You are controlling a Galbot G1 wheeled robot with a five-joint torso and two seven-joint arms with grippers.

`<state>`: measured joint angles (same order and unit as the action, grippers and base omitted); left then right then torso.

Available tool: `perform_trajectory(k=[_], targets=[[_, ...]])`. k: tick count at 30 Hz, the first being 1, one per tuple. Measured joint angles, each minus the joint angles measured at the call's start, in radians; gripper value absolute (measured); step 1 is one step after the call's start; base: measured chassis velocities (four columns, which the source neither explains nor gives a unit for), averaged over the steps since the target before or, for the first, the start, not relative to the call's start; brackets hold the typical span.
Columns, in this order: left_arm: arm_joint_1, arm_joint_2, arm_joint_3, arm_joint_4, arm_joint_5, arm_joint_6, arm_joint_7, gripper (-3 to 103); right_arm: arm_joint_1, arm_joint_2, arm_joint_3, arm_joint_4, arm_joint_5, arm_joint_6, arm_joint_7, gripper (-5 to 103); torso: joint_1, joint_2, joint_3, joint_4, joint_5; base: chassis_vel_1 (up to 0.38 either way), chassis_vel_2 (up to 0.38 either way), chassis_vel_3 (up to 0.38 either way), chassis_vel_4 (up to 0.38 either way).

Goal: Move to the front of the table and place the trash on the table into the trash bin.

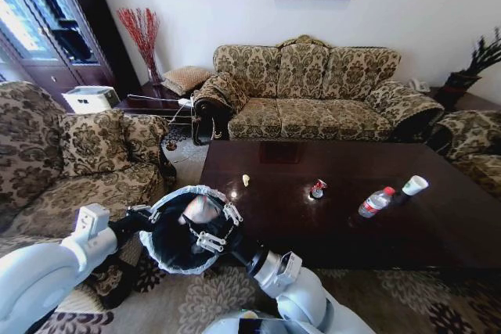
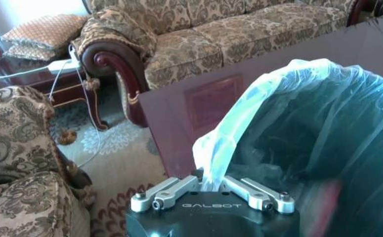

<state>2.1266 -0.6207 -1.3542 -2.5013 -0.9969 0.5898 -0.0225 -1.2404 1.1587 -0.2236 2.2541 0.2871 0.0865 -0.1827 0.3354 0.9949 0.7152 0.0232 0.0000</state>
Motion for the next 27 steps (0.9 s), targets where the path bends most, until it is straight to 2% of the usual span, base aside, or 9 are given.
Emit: perform_trajectory(k=[1,2,4,5,8,11,14,19,27], targets=[[0.000,0.000,0.000,0.000,0.000,0.000,0.000,0,0.000,0.000,0.000,0.000,0.000,0.000,0.000,80,0.000,0.000,0.000,0.0000,0.0000,0.000,0.000,0.000,0.000],[0.000,0.000,0.000,0.000,0.000,0.000,0.000,0,0.000,0.000,0.001,0.000,0.003,0.007,-0.002,91,0.000,0.000,0.000,0.0001,0.0000,0.000,0.000,0.000,0.000],[-0.001,0.000,0.000,0.000,0.000,0.001,0.000,0,-0.001,0.002,0.008,0.006,0.012,0.017,-0.006,91,0.000,0.000,0.000,0.0001,0.0000,0.000,0.000,0.000,0.000],[-0.001,-0.001,0.000,0.000,0.000,0.001,0.000,0,-0.005,0.004,0.026,0.019,0.021,0.031,-0.007,99,0.000,0.000,0.000,0.0001,0.0000,0.000,0.000,0.000,0.000],[-0.003,-0.004,0.000,0.000,0.002,0.001,0.000,0,-0.020,0.000,0.062,0.042,0.033,0.057,0.020,100,0.000,0.000,0.000,0.0001,0.0000,0.000,0.000,0.000,0.000],[-0.013,-0.008,0.003,0.002,0.002,0.000,0.000,0,-0.050,-0.022,0.122,0.062,0.017,0.055,0.101,100,0.000,0.000,0.000,0.0002,0.0001,0.000,0.000,0.000,0.000],[-0.030,-0.012,0.011,0.007,0.002,-0.002,0.000,0,-0.106,-0.037,0.178,0.064,0.025,0.022,0.240,100,0.000,0.000,0.000,0.0000,0.0000,0.000,0.000,0.000,0.000],[-0.044,-0.015,0.014,0.016,0.001,-0.008,0.000,0,-0.160,-0.029,0.231,0.025,0.050,0.006,0.350,100,0.000,0.000,0.000,0.0000,0.0000,0.000,0.000,0.000,0.000],[-0.047,-0.016,0.013,0.018,0.000,-0.015,0.001,0,-0.149,-0.011,0.220,-0.013,0.053,0.005,0.364,100,0.000,0.000,0.000,0.0001,-0.0002,-0.051,-0.060,0.060,0.057]])
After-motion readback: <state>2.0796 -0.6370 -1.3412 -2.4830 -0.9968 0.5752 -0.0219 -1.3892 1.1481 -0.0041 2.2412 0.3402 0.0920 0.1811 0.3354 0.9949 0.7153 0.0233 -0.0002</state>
